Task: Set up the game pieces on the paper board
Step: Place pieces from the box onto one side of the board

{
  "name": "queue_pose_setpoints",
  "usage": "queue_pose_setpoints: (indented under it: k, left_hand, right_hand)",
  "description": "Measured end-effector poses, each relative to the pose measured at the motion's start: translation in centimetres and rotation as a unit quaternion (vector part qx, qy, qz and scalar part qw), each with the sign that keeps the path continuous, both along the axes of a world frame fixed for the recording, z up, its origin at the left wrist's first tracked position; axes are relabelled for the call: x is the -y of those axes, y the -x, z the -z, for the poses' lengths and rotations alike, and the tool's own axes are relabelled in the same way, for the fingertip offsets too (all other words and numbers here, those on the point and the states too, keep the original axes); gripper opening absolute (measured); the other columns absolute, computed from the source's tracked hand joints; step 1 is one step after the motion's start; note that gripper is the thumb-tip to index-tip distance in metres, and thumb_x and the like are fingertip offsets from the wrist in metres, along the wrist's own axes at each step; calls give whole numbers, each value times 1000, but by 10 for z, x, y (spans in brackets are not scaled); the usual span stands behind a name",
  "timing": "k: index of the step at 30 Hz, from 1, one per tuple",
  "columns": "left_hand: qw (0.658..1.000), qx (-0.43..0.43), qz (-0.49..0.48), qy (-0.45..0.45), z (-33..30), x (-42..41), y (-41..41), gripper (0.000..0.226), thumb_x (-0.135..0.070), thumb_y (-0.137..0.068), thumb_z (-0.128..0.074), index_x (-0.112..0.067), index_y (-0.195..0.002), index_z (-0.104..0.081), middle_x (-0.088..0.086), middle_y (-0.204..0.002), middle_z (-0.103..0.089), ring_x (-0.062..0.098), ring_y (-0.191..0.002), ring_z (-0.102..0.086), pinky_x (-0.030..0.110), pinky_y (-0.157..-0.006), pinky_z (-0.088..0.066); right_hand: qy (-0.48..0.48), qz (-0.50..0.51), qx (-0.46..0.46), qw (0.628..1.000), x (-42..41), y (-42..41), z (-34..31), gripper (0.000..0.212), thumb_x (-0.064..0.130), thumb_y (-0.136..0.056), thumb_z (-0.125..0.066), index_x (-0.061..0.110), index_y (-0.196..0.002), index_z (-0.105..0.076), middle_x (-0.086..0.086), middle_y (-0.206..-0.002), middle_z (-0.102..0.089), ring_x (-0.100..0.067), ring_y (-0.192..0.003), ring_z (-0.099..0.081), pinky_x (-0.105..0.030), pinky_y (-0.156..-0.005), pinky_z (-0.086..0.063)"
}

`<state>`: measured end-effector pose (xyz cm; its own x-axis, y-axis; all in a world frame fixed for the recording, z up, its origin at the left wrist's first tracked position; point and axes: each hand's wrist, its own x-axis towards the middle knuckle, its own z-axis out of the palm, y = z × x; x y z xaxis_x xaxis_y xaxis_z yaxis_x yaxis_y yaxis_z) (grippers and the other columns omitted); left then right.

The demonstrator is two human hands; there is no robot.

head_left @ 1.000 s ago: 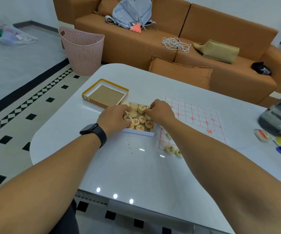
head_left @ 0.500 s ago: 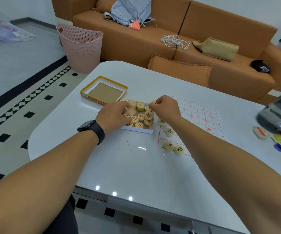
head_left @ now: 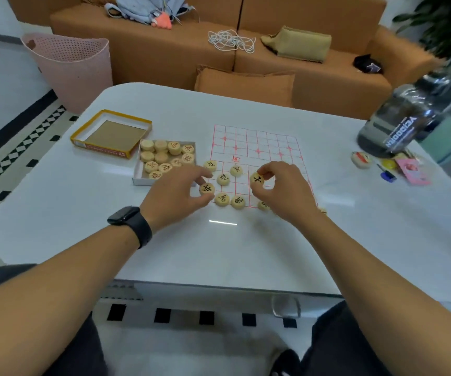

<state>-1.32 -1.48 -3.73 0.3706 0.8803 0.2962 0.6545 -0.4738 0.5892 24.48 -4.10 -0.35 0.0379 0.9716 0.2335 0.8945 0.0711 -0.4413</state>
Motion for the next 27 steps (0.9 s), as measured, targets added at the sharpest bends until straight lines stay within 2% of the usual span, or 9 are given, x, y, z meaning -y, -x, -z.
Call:
queue_pose_setpoints:
  k: [5,9,13,16,20,27]
  left_hand:
    - [999,-23,-24,8,6,3,-11,41,-39,-88,-74,-31,-126,-61,-18,-103,-65,9,-88,-53,30,-76,-46]
    - [997,-57,-42,-5,14,1,-12,40,-39,-89,-71,-33,-127,-60,-19,-105,-67,9,-90,-51,30,-72,-41]
    - [997,-63,-36,-2,18,-6,-13,41,-37,-89,-71,-32,-128,-60,-14,-109,-69,12,-97,-55,37,-80,-52]
    - [996,-80,-33,-10,20,-13,-15,41,-35,-89,-70,-32,-128,-60,-14,-110,-69,17,-101,-57,43,-83,-54]
    - [994,-106,-22,4,24,-21,-13,41,-34,-89,-68,-34,-129,-60,-16,-111,-68,16,-100,-54,43,-86,-52]
    - [997,-71,-15,39,23,-23,-9,45,-34,-87,-70,-33,-131,-60,-17,-108,-69,14,-105,-56,40,-90,-50]
  right_hand:
    - [-10,-38,61,997,13,-5,12,29,44,-88,-65,27,-111,-68,13,-105,-67,-14,-100,-54,-30,-78,-43]
    - [-4,-55,58,997,15,-6,13,31,42,-89,-65,26,-114,-67,13,-109,-67,-15,-100,-53,-34,-83,-46]
    - [3,-73,73,995,15,-3,15,32,43,-89,-65,27,-117,-66,13,-113,-66,-14,-100,-51,-31,-80,-40]
    - [9,-71,79,994,14,-2,17,33,44,-90,-64,28,-118,-66,14,-114,-65,-14,-100,-50,-28,-78,-35]
    - [16,-70,79,994,13,-3,19,34,45,-90,-64,28,-120,-65,13,-114,-65,-13,-102,-50,-28,-80,-36]
    - [27,-78,79,993,10,0,21,35,45,-90,-64,29,-121,-65,13,-115,-66,-14,-104,-51,-33,-87,-43]
